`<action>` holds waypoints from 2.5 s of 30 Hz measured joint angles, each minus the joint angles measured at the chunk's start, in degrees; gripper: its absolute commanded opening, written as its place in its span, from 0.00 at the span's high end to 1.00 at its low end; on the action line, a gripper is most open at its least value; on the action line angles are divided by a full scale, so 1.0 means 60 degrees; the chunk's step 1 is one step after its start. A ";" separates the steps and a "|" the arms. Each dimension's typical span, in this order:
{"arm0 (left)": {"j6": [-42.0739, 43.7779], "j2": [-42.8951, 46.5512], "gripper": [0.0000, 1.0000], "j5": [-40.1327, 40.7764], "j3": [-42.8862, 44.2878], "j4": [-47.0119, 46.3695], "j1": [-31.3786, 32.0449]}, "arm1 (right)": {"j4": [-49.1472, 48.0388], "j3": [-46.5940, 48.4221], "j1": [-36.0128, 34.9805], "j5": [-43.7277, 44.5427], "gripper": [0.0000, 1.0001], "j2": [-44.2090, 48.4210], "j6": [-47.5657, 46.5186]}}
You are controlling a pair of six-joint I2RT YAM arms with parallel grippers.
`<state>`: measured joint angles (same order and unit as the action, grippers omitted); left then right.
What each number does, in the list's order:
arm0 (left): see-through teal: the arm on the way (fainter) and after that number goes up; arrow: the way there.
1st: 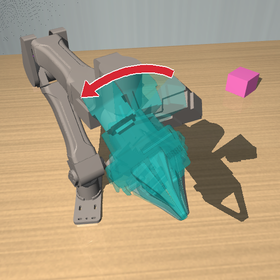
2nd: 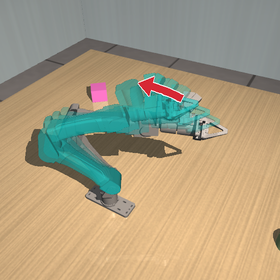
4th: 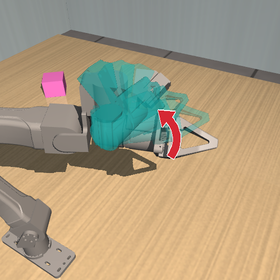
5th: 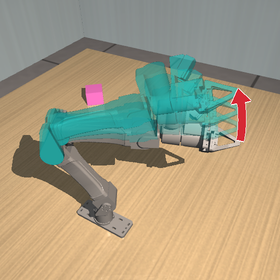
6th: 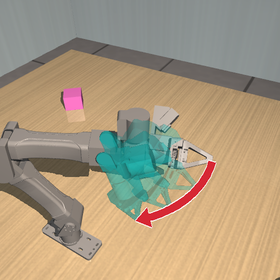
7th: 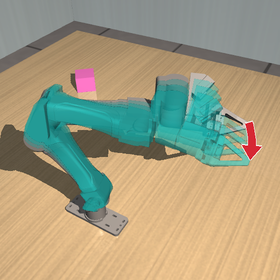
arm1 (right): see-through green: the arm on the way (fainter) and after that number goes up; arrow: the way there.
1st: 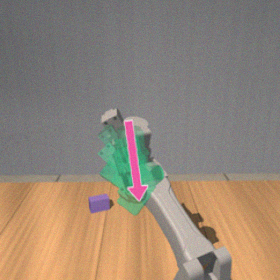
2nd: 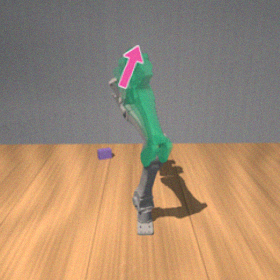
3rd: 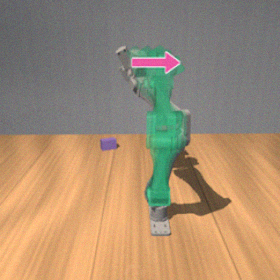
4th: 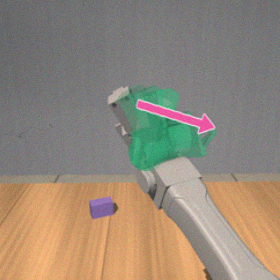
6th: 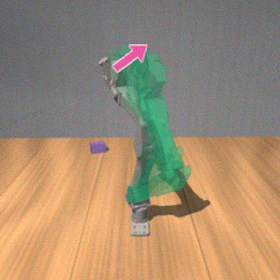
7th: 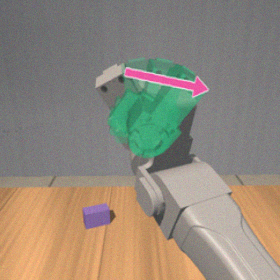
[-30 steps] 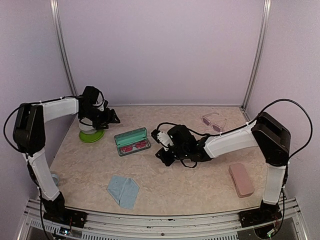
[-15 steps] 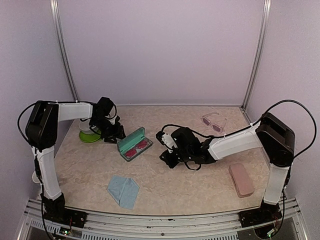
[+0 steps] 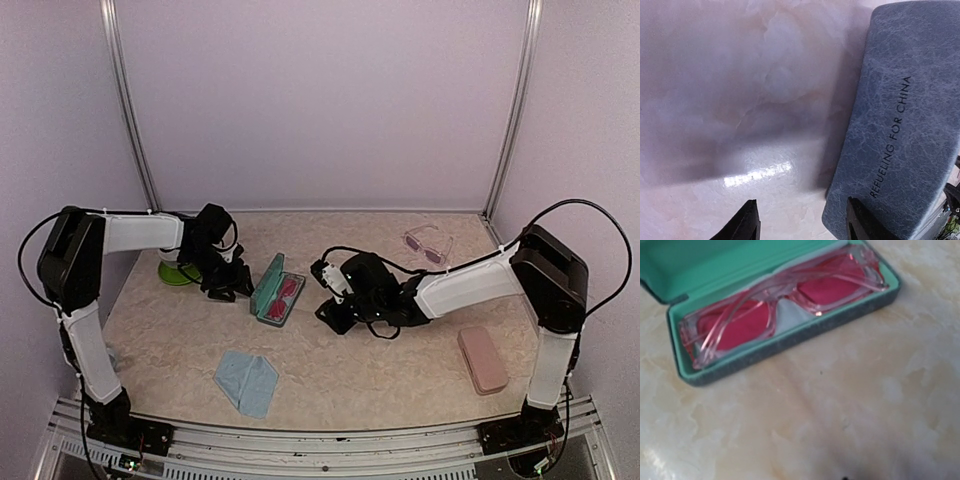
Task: Organize the sunglasses
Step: Adjust the case with sunglasses at the center of the board, then close the case with sunglasses at the center of the board.
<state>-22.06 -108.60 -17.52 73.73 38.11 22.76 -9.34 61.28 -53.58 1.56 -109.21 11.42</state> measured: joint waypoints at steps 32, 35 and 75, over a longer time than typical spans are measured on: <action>0.0776 0.0055 0.42 -0.0219 0.0627 -0.0015 -0.0229 | 0.0790 0.3286 0.0000 0.0667 0.81 -0.2980 0.0138; 0.0827 -0.0004 0.42 -0.0288 0.0732 0.0033 -0.0197 | 0.0729 0.3391 0.0000 0.0605 0.83 -0.3064 0.0171; 0.0976 -0.0543 0.42 -0.0266 0.1494 0.0375 0.0466 | -0.0605 0.3388 0.0164 -0.0306 0.87 -0.3504 0.0718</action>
<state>-16.21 -111.85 -19.11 82.70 40.36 25.56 -12.97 81.60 -52.60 -0.27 -130.23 15.73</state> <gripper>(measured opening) 0.581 0.136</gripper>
